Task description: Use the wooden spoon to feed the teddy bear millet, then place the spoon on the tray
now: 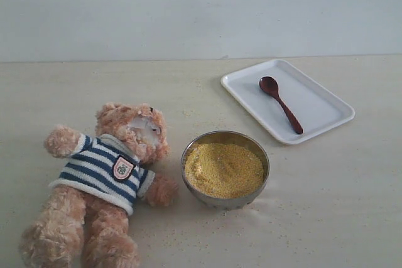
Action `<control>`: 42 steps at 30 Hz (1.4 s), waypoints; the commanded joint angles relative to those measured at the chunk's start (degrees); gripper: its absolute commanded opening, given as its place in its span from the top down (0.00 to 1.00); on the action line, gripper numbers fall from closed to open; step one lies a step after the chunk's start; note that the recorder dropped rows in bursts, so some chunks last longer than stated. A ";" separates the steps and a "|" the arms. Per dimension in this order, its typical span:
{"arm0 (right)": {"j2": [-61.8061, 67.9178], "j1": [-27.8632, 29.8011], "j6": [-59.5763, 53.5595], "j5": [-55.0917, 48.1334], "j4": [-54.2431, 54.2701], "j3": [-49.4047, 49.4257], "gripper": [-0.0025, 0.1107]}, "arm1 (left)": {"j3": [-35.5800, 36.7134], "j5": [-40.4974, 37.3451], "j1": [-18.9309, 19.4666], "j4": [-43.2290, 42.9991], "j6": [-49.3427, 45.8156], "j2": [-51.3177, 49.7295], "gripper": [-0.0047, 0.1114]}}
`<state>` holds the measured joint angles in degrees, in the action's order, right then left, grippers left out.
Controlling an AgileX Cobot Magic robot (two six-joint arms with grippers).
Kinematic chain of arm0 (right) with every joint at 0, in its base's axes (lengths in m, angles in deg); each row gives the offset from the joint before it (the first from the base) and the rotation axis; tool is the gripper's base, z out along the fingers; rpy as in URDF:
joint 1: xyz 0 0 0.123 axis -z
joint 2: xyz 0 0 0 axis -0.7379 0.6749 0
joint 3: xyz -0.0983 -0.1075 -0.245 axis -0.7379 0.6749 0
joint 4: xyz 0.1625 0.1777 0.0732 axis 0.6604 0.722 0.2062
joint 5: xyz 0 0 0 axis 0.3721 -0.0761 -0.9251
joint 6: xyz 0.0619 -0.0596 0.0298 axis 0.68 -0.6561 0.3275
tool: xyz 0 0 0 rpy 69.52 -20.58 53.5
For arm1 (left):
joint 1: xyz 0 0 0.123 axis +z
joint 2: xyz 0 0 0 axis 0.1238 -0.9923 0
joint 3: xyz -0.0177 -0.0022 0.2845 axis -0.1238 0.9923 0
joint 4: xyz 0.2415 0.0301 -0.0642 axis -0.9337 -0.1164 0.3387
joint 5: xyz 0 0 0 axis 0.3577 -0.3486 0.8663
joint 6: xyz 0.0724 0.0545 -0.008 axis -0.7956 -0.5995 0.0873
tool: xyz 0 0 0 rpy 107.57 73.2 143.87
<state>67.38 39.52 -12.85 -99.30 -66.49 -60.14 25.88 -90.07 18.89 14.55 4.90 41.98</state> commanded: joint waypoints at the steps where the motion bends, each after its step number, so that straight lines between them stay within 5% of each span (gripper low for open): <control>1: -0.32 0.20 -0.10 -0.12 -0.03 -0.01 0.98 | -0.09 -1.43 0.09 0.89 0.54 0.45 0.92; 16: -0.32 0.20 -0.10 -0.12 -0.03 -0.01 0.98 | -0.09 -1.02 0.09 1.03 0.01 0.57 0.92; 21: -0.32 0.20 -0.10 -0.12 -0.03 -0.01 0.98 | -0.09 3.33 -0.03 0.38 0.01 7.72 0.92; 24: -0.32 0.20 -0.10 -0.12 -0.03 -0.01 0.98 | -0.09 8.69 -3.48 0.38 0.01 13.73 0.92; 32: -0.32 0.20 0.01 -0.12 -0.03 -0.01 0.98 | 4.22 28.10 -19.88 0.38 0.01 27.34 0.92; 42: -0.32 0.20 -0.09 -0.12 -0.03 -0.01 0.98 | 16.30 34.60 -21.57 0.38 0.01 36.65 0.92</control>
<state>67.38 39.52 -12.85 -99.30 -66.49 -60.14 39.79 -56.66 -2.39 14.79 5.01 78.24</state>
